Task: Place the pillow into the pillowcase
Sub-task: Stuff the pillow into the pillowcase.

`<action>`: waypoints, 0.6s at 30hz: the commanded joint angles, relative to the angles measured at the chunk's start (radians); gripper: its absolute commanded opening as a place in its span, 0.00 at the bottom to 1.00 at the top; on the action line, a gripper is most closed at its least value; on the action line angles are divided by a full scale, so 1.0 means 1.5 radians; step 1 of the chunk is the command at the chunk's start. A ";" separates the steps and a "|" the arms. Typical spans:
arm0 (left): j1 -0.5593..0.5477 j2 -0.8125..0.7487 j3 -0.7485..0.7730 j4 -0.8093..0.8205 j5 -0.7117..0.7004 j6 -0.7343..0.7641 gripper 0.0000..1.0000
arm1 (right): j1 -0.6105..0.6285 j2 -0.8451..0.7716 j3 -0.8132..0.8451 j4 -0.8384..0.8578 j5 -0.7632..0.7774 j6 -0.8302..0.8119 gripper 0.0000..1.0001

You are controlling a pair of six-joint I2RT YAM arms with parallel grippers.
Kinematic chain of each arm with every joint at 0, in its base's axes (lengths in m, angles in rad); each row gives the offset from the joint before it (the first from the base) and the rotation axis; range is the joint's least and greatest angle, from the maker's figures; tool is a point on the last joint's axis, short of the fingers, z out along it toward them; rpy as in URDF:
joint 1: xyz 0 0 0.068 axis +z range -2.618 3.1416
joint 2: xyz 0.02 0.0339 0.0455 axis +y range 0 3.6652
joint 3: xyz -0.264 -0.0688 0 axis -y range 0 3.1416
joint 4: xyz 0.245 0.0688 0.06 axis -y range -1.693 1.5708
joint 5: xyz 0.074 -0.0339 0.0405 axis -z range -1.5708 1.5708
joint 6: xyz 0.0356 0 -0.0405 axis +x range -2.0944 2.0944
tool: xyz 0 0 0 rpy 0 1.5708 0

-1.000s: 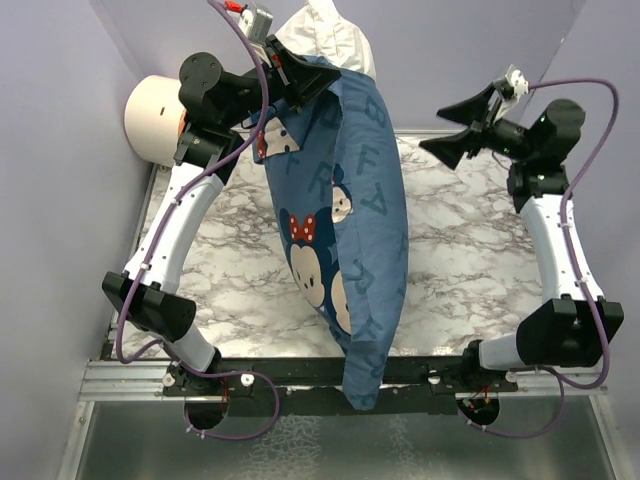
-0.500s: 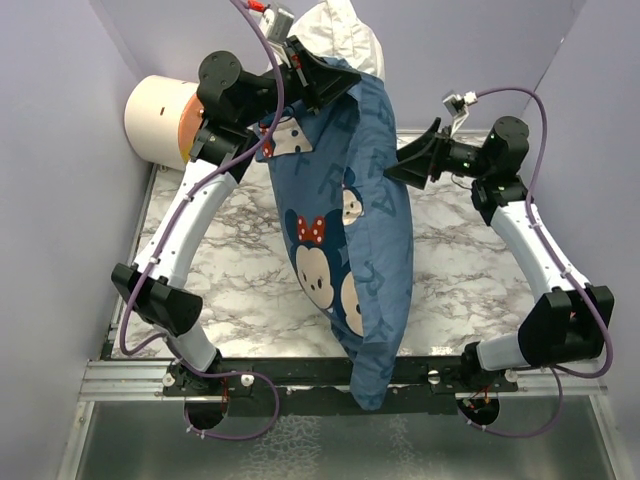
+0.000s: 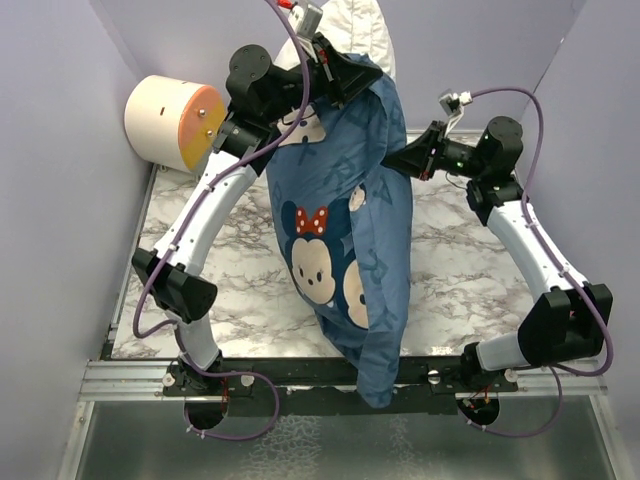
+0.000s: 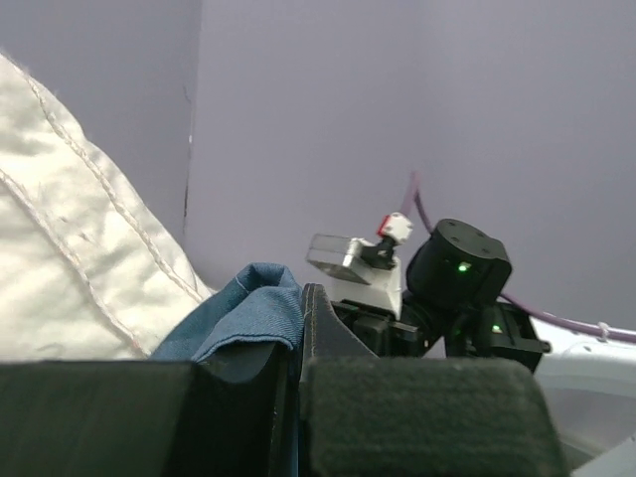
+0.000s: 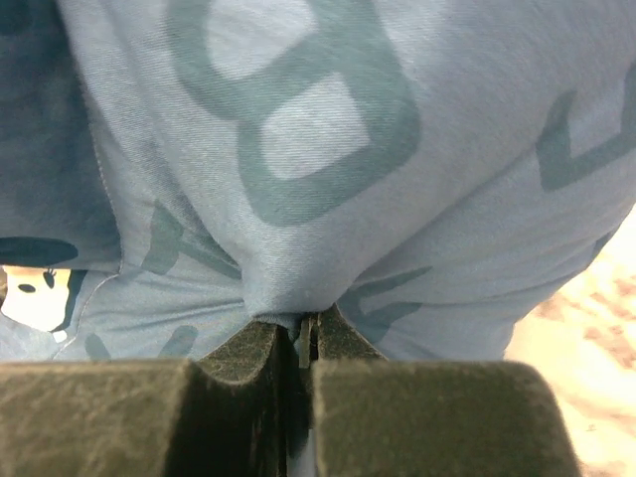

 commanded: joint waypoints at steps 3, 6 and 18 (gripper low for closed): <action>-0.017 0.071 0.128 0.024 -0.134 -0.012 0.00 | -0.080 -0.051 0.176 -0.012 0.171 -0.153 0.01; -0.017 0.146 0.272 -0.011 -0.159 -0.026 0.00 | -0.107 -0.055 0.265 -0.050 0.246 -0.252 0.01; 0.016 0.028 -0.071 0.029 -0.241 0.085 0.00 | -0.071 -0.131 0.123 -0.056 0.239 -0.566 0.01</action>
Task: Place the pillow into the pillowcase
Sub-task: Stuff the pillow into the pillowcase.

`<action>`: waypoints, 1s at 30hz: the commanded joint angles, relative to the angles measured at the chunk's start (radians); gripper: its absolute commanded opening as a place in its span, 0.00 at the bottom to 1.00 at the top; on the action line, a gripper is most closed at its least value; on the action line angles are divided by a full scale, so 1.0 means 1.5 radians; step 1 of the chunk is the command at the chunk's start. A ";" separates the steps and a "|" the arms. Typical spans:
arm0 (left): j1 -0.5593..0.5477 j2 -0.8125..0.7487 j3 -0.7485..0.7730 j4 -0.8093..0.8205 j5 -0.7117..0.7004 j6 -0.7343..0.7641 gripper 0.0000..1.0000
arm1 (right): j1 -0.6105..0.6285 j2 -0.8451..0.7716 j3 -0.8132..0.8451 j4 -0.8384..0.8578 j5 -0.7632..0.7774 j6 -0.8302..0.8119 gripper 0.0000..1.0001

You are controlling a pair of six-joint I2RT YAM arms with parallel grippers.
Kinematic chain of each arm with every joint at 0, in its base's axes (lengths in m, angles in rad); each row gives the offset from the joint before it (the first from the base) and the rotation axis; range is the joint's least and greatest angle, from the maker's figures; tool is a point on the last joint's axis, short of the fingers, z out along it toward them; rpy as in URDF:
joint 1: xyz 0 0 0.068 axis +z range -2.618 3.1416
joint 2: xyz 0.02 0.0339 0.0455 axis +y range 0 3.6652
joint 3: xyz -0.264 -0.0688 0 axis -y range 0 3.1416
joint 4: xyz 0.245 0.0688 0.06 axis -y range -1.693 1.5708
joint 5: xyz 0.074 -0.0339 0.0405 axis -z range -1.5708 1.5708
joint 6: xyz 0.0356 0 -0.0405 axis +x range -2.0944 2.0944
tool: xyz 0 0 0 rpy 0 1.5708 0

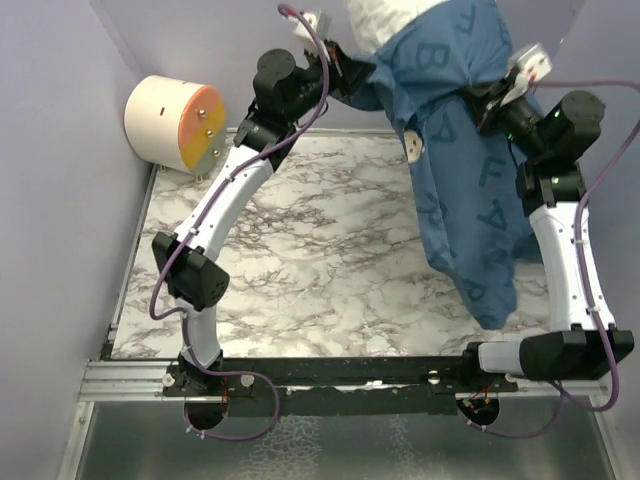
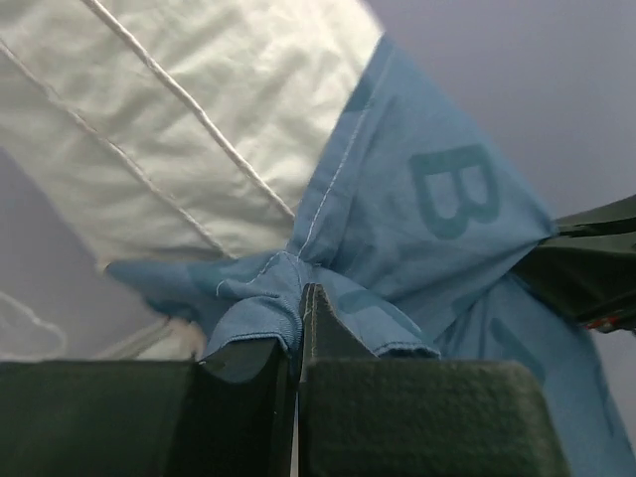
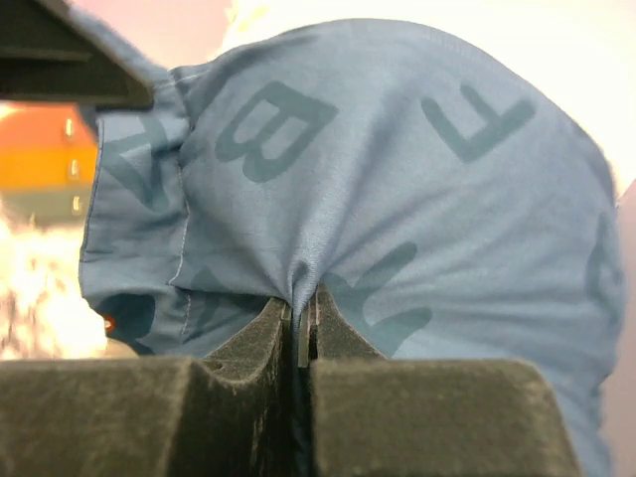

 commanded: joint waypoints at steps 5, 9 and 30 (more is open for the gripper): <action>0.050 -0.133 -0.451 0.114 -0.069 0.036 0.00 | 0.132 -0.189 -0.467 0.132 -0.146 -0.183 0.01; 0.057 -0.197 -0.651 0.146 -0.090 -0.004 0.00 | 0.189 -0.242 -0.545 -0.035 -0.288 -0.278 0.01; 0.071 -0.458 -1.227 0.237 -0.249 -0.179 0.00 | 0.638 -0.192 -0.475 -0.462 -0.132 -0.478 0.22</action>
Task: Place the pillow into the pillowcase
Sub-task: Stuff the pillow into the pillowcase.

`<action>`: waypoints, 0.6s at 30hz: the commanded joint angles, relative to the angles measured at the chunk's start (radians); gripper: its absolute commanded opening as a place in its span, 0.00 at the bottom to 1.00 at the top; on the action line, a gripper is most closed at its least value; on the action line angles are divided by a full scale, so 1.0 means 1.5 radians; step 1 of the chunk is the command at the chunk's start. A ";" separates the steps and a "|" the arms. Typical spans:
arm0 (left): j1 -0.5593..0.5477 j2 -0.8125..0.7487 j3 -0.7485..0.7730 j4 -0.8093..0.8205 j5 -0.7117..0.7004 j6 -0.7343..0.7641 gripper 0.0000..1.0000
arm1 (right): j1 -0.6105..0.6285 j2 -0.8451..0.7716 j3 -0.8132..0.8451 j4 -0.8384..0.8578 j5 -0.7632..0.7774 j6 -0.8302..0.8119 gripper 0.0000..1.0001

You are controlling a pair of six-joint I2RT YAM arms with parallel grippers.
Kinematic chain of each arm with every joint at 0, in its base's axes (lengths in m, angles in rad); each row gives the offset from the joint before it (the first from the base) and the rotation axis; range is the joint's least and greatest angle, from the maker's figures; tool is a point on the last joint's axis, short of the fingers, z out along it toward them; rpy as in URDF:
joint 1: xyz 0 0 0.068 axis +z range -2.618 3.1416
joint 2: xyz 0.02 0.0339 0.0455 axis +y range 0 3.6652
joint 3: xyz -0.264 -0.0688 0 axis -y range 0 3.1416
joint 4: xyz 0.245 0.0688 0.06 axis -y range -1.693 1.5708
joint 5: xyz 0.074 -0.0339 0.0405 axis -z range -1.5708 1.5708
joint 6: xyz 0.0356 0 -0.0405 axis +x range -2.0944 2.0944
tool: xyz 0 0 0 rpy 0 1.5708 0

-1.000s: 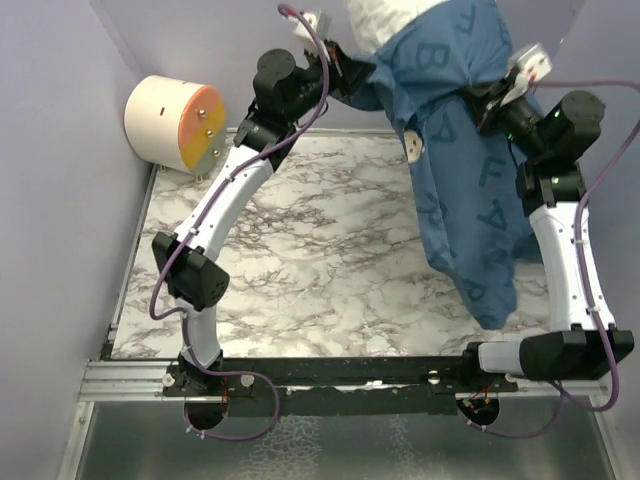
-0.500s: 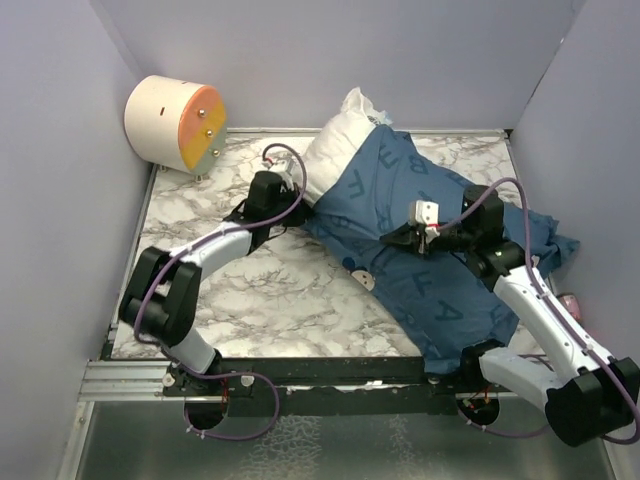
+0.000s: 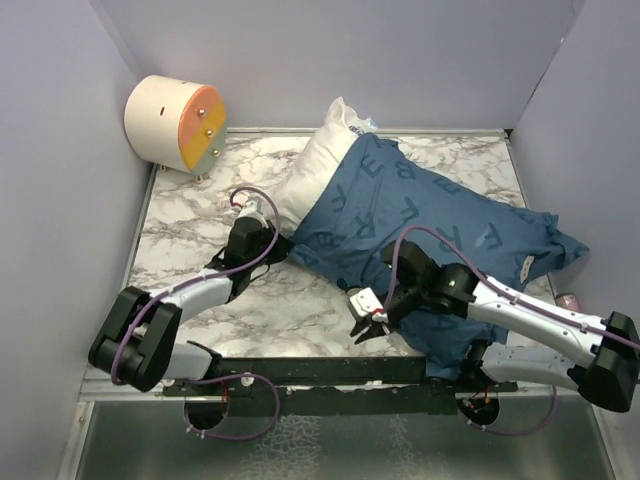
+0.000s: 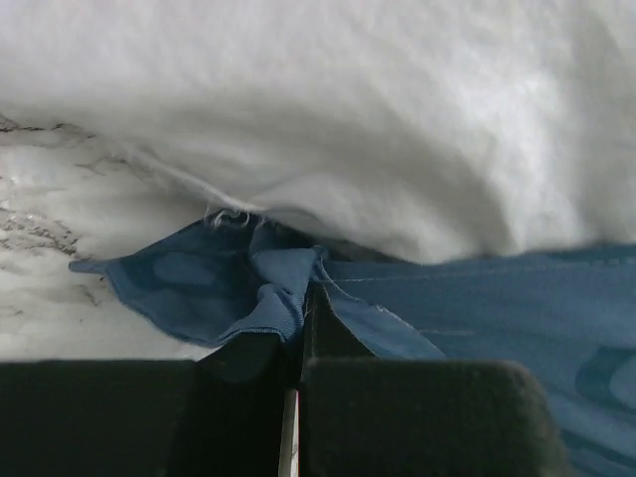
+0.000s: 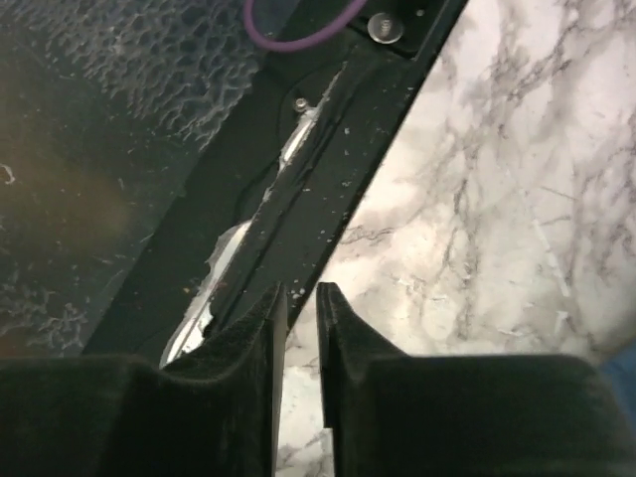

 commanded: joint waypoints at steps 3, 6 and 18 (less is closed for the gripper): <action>0.009 -0.088 -0.092 0.030 -0.065 -0.022 0.00 | -0.033 0.050 0.328 -0.194 0.058 -0.003 0.68; 0.019 -0.119 -0.132 0.045 -0.065 -0.032 0.00 | -0.197 0.086 0.475 -0.078 0.086 0.141 0.99; 0.034 -0.192 -0.170 0.063 -0.037 -0.028 0.00 | -0.548 0.568 0.824 0.130 -0.033 0.652 1.00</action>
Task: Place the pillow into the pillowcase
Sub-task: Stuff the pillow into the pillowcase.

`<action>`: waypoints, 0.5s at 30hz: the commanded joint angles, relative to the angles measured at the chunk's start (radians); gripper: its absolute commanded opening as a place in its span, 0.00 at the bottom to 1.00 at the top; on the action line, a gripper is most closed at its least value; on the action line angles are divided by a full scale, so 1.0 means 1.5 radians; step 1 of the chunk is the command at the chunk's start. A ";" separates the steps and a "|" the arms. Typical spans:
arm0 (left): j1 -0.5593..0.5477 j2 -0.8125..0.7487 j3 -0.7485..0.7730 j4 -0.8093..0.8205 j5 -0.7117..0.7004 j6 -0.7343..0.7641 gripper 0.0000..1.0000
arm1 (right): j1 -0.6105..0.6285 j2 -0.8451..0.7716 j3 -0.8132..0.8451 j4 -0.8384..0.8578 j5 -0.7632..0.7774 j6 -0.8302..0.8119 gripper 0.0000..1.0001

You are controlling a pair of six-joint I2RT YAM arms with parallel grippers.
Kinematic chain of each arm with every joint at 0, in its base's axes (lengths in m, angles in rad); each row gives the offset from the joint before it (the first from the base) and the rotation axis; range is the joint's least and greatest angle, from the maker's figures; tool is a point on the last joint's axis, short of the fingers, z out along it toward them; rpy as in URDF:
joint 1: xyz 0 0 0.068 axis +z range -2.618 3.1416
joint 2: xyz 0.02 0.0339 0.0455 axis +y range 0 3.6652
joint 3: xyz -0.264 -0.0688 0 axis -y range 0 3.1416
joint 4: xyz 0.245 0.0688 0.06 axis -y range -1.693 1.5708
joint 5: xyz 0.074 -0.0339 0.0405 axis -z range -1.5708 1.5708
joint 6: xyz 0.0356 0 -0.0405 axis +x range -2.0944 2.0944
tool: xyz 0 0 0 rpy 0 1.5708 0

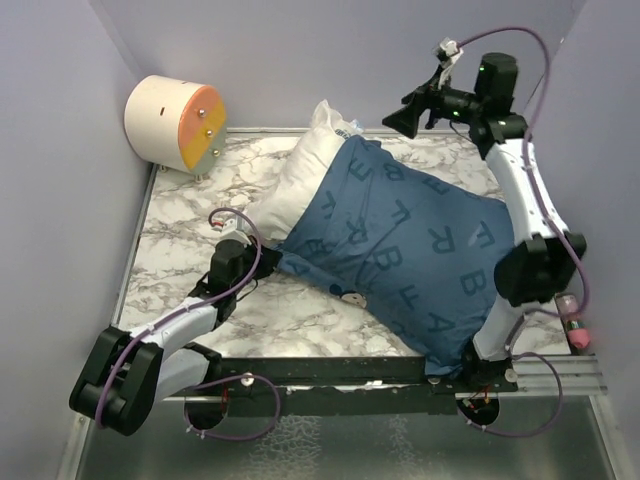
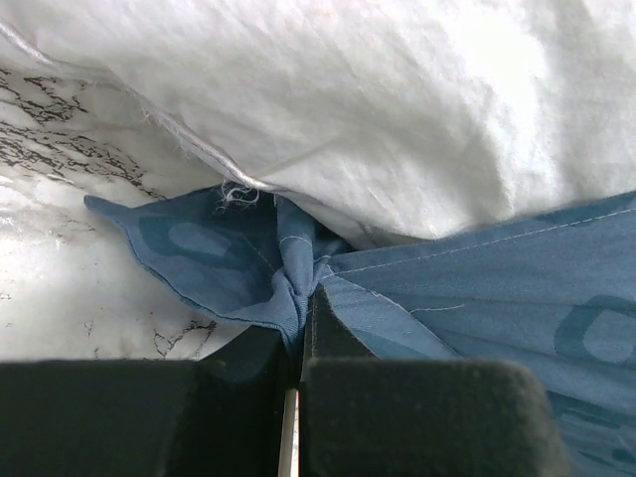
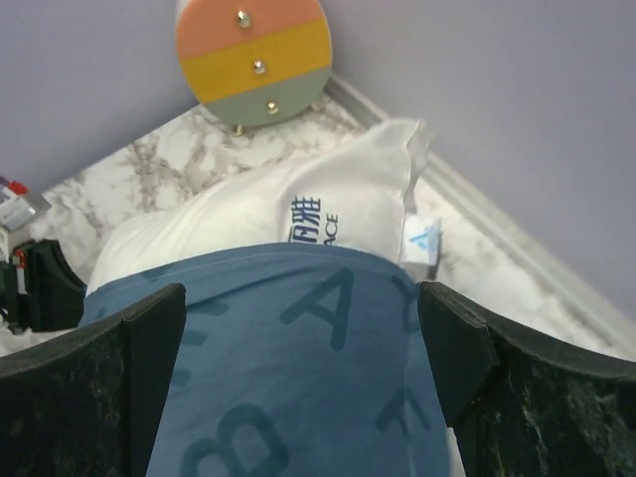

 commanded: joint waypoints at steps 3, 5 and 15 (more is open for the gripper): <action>0.011 -0.009 -0.008 0.020 -0.005 0.014 0.00 | 0.023 0.209 0.098 0.043 -0.041 0.248 1.00; 0.011 -0.004 -0.007 0.027 0.002 0.015 0.00 | 0.037 0.268 0.134 0.017 -0.045 0.249 1.00; 0.013 0.065 0.026 0.087 0.034 0.015 0.00 | 0.123 0.434 0.187 -0.089 -0.283 0.229 0.48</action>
